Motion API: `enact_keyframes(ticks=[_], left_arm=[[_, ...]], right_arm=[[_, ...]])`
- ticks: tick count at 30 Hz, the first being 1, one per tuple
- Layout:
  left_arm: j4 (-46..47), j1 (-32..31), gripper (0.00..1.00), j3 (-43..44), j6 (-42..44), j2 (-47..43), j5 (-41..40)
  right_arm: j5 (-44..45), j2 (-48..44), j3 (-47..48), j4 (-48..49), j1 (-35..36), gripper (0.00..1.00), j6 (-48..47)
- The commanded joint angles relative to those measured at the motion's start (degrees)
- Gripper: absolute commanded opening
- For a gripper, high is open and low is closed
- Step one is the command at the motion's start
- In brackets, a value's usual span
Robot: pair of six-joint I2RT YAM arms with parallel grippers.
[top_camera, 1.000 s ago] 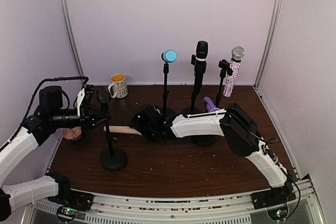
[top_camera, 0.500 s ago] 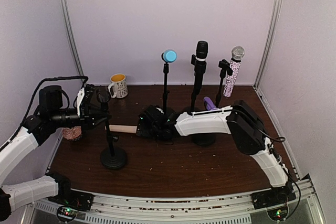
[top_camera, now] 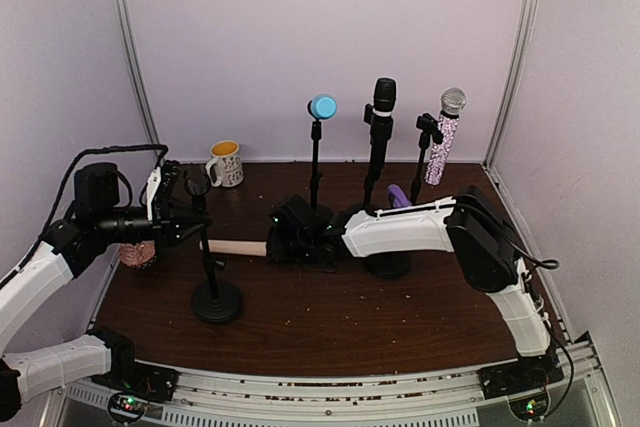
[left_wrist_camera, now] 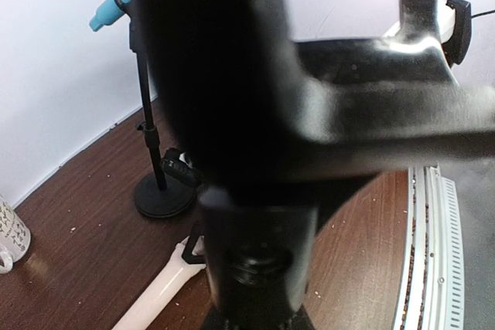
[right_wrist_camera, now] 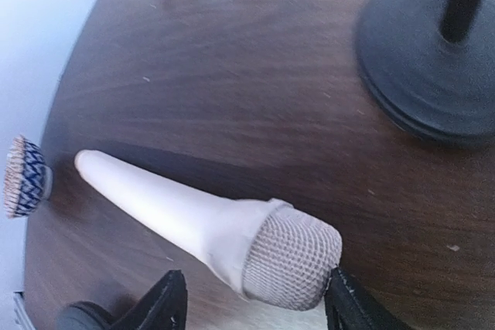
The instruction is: Remove the microphone from the stand
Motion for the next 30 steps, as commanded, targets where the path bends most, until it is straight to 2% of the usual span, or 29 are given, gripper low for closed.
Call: enact_keyframes(ticks=[1,9,12,15,19,25,30], left_arm=[[6.35,-0.34,0.00,2.77,-0.58,-1.07,0.83],[6.23,-0.26,0.00,3.02,-0.42,-1.52,-0.04],[5.32,-0.29,0.00,3.24,0.38,-1.82,-0.32],[6.52,-0.33,0.00,3.04,0.66,-1.39,-0.54],[10.55,-0.32,0.00,5.20,-0.09,2.78,-1.84],[18.42,-0.29,0.00,8.51,-1.29,9.39,-3.18],[22.11,-0.30,0.00,10.16,-0.50,14.72,-4.34]], right_arm=[[-2.05,4.23,6.46,2.85,-0.58,0.59,-2.08],[-3.52,15.98,28.86,-1.54,-2.18,0.56,-3.42],[-2.87,14.74,30.69,-0.52,-2.42,0.58,-5.87],[-2.59,7.70,23.52,6.61,-2.46,0.64,-9.30],[-2.00,-4.50,7.64,15.75,-2.34,0.69,-11.85],[1.50,-19.85,-20.21,25.22,-1.70,0.69,-10.72],[5.17,-28.66,-34.73,28.42,1.39,0.66,-10.13]])
